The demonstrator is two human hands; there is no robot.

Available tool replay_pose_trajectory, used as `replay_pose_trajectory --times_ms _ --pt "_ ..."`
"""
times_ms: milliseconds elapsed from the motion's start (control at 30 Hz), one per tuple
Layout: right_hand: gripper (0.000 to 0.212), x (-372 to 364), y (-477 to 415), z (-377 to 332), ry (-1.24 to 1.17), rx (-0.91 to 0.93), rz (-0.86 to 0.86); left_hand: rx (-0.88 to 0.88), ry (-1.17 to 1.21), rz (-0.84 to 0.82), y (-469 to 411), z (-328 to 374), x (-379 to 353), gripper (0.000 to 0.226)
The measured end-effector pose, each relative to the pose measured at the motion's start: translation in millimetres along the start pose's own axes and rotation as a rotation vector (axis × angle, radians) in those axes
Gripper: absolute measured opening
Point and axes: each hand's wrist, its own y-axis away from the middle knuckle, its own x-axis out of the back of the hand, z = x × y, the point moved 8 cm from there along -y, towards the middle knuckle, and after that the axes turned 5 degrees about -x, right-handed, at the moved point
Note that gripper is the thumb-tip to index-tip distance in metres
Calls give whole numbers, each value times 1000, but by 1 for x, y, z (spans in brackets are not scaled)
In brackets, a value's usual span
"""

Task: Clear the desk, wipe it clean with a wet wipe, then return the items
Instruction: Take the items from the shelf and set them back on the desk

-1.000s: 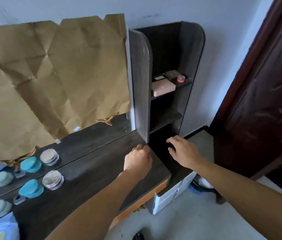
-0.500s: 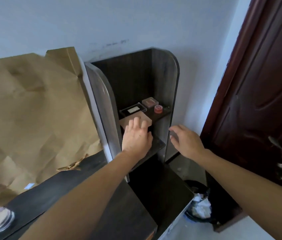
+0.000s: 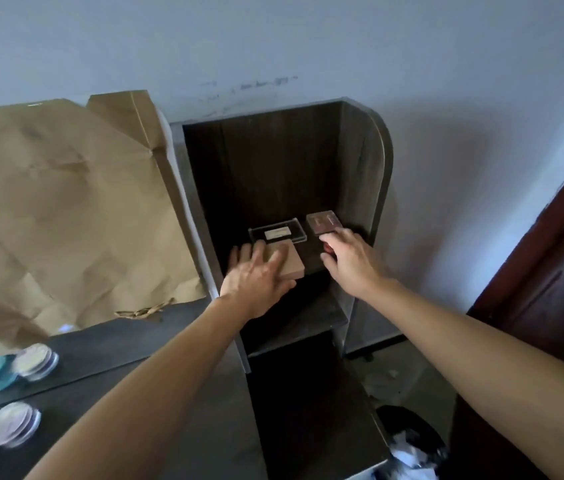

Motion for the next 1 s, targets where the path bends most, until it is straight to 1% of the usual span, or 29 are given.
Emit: replay_pose_trajectory --times_ms 133,267,367,500,633,700,800,1000 --pt "26 4 -1 2 -47 65 29 38 -8 23 6 6 2 73" --pt "24 6 -2 4 -45 73 3 71 22 -7 8 5 6 75" --pt "24 9 6 2 -40 98 41 87 -6 47 17 8 14 74" --pt "28 11 31 -8 -68 153 90 37 5 127 46 15 24 70" --pt "34 6 69 -29 -84 143 108 -21 33 155 97 12 26 68" --pt "35 -3 90 -46 -86 135 84 -5 36 130 129 -4 23 68" --pt "34 -26 120 -81 -89 120 27 47 39 52 181 -38 11 69" --pt "27 -96 169 -178 -139 183 -154 164 29 -94 290 -107 -17 71"
